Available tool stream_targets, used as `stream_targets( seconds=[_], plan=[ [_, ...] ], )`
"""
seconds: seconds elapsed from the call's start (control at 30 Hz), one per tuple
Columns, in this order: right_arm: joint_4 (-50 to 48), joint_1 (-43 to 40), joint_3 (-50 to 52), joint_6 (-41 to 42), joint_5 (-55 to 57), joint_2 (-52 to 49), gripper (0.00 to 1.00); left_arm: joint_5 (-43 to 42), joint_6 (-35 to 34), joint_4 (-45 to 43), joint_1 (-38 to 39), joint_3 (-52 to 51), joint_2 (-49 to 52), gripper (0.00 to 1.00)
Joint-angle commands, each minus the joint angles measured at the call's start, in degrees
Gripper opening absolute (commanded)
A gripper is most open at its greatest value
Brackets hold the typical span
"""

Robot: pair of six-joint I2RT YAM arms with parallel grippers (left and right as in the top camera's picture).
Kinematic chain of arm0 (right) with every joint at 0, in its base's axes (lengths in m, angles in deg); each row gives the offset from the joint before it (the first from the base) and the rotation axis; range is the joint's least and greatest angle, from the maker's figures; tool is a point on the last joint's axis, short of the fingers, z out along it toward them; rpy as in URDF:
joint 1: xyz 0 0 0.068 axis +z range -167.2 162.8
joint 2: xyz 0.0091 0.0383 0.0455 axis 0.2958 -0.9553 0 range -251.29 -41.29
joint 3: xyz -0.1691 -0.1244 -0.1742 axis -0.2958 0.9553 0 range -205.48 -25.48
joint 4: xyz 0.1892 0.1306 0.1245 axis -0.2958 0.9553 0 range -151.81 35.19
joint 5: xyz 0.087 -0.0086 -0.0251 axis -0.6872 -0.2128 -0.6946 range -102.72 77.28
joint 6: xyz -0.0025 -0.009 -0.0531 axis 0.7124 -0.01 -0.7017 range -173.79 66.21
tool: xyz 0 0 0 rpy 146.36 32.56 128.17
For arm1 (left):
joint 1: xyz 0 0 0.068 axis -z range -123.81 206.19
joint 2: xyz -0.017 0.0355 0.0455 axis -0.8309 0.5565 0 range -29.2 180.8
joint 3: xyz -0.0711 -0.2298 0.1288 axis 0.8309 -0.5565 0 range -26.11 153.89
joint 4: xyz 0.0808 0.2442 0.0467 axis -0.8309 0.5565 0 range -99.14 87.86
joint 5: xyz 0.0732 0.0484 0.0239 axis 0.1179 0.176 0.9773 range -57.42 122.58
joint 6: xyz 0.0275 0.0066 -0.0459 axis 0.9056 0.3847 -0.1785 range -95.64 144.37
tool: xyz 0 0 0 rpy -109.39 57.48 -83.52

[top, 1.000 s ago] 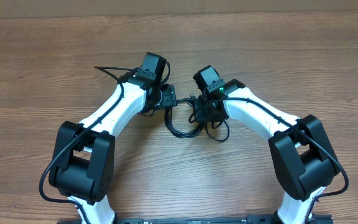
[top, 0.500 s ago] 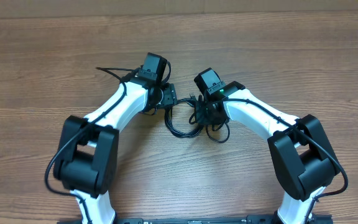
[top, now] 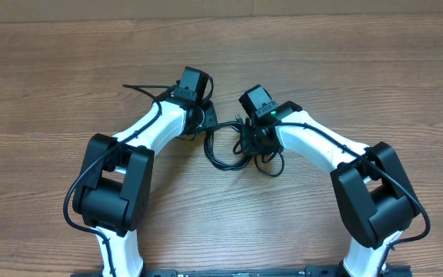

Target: Untangle cables

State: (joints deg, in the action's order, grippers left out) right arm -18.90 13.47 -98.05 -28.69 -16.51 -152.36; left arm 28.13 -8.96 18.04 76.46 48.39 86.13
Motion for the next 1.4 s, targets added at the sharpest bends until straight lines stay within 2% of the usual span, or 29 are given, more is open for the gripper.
stream_targets(
  seconds=[0.0,0.1,0.17,0.4,0.57,0.7,0.93,1.0,1.13,1.17,1.23,1.33,1.37],
  plan=[
    [-0.13,1.53,0.33,0.17,0.52,0.35,0.12,0.59,-0.11,0.13,0.02,-0.55,0.92,0.23],
    [-0.11,2.27,0.33,0.17,0.5,0.35,0.12,0.61,-0.07,0.83,0.02,-0.55,0.92,0.09],
    [-0.11,2.84,0.33,0.2,0.48,0.35,0.12,0.59,0.04,1.38,0.02,-0.55,0.92,0.04],
    [-0.11,4.66,0.33,0.2,-1.73,0.35,0.12,0.17,3.82,5.33,-0.39,0.11,0.11,0.04],
    [-2.47,4.94,1.36,0.37,-5.03,0.35,0.07,0.63,7.5,10.38,-1.64,2.29,-3.58,0.04],
    [-5.53,4.94,2.84,0.37,-10.21,0.35,0.06,0.55,7.56,12.68,-2.78,2.62,-6.51,0.04],
    [-5.77,4.94,3.63,0.33,-10.45,0.35,0.07,1.07,7.39,16.9,-4.13,2.54,-6.84,0.05],
    [-5.77,4.94,3.63,0.33,-10.45,0.35,0.07,1.05,7.39,17.7,-4.13,2.54,-6.84,0.11],
    [-5.77,4.94,3.63,0.2,-10.43,0.35,0.08,1.05,7.41,19.19,-4.13,2.54,-6.84,0.33],
    [-5.77,4.94,3.63,0.13,-10.43,0.35,0.08,1.14,7.43,19.43,-4.13,2.54,-6.84,0.33],
    [-5.79,4.94,3.63,0.11,-10.43,0.35,0.08,3.1,6.97,20.48,-4.13,2.54,-6.82,0.26],
    [-5.79,4.94,3.63,0.09,-10.4,0.35,0.09,10.32,2.21,20.7,-4.02,2.38,-6.23,0.46],
    [-5.79,4.94,3.63,0.11,-10.34,0.35,0.09,11.15,1.4,20.0,-4.02,2.38,-5.97,0.48]
  ],
)
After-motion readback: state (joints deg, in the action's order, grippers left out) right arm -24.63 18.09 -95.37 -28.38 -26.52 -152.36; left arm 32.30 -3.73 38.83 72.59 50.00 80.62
